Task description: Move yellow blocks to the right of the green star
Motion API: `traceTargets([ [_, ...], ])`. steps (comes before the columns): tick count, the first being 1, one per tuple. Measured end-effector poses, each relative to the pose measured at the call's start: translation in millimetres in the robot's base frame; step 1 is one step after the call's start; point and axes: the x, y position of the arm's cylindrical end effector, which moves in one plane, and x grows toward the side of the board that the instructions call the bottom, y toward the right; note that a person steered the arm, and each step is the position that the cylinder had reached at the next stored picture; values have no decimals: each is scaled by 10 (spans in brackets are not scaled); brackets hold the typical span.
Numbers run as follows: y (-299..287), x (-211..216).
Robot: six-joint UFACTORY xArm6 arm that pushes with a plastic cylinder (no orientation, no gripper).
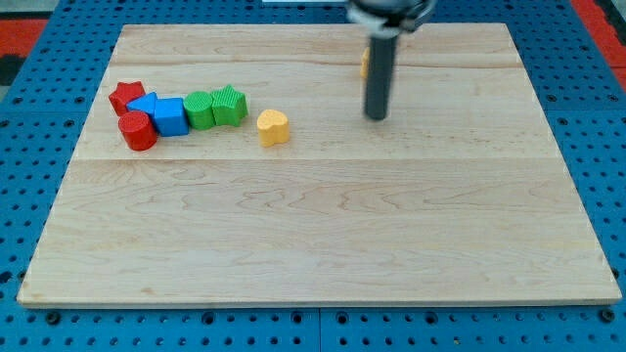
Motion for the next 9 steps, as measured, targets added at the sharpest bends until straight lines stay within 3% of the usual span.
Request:
traceTargets([
  [1, 714, -834],
  [2, -224, -886],
  [4, -1694, -85],
  [5, -1628, -261],
  [6, -794, -407],
  [7, -886, 310],
  [8, -1246, 351],
  [9, -855, 1],
])
